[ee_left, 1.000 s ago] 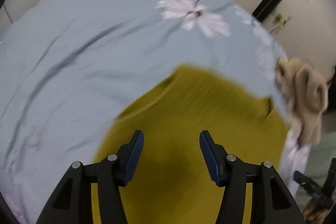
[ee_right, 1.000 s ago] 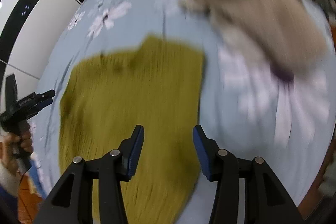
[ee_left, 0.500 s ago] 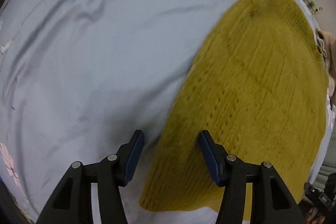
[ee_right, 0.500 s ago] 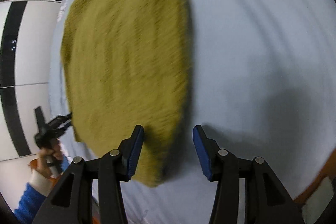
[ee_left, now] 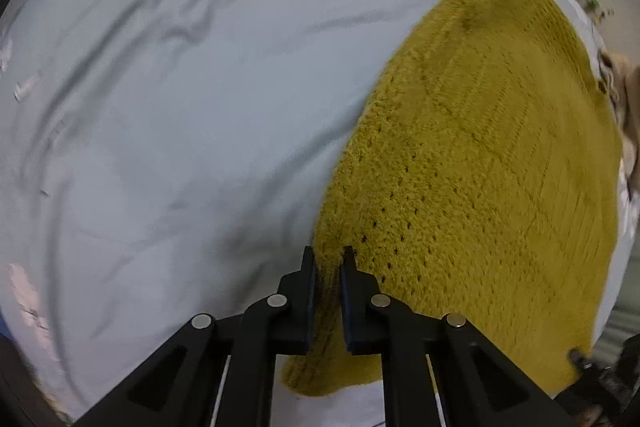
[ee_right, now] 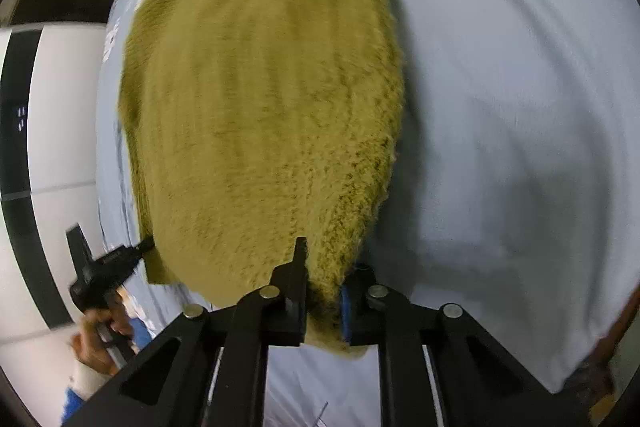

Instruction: Fold clothes

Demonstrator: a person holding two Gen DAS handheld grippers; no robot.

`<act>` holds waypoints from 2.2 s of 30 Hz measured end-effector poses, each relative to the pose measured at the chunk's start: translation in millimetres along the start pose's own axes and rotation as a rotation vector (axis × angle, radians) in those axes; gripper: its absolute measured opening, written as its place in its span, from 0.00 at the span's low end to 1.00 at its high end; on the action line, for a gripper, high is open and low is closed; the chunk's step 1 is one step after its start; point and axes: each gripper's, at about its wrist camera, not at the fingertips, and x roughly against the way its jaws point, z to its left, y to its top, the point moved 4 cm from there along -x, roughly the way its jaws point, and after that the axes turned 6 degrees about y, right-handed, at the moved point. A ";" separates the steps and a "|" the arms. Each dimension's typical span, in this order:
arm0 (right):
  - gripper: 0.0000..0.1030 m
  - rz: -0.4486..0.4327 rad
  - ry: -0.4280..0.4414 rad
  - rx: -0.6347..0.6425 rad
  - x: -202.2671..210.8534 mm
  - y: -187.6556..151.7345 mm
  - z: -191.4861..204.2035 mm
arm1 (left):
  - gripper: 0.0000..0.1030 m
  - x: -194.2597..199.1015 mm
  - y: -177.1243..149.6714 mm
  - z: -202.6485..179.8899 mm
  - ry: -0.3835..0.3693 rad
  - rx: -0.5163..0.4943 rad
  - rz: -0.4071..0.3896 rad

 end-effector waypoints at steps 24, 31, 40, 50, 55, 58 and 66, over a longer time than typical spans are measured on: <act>0.37 0.124 -0.116 0.126 28.3 -27.5 -23.2 | 0.40 67.7 -41.2 -18.0 0.230 0.020 -0.027; 0.38 0.029 -0.157 0.202 65.8 24.2 -26.2 | 0.43 111.3 1.1 -86.5 0.212 -0.007 -0.087; 0.38 -0.020 -0.193 0.394 78.7 111.0 -8.4 | 0.43 111.5 31.7 -147.0 0.107 0.001 -0.078; 0.38 -0.022 -0.190 0.541 62.4 212.4 16.7 | 0.45 57.1 163.1 -231.6 -0.068 0.173 -0.006; 0.38 -0.018 -0.197 0.619 44.0 247.2 29.6 | 0.45 31.7 217.0 -260.0 -0.107 0.291 0.027; 0.38 -0.015 -0.201 0.666 32.9 268.0 37.3 | 0.45 9.8 237.3 -270.9 -0.072 0.351 0.076; 0.38 0.022 -0.205 0.731 12.6 297.9 40.6 | 0.56 -20.7 257.0 -283.4 -0.051 0.463 0.147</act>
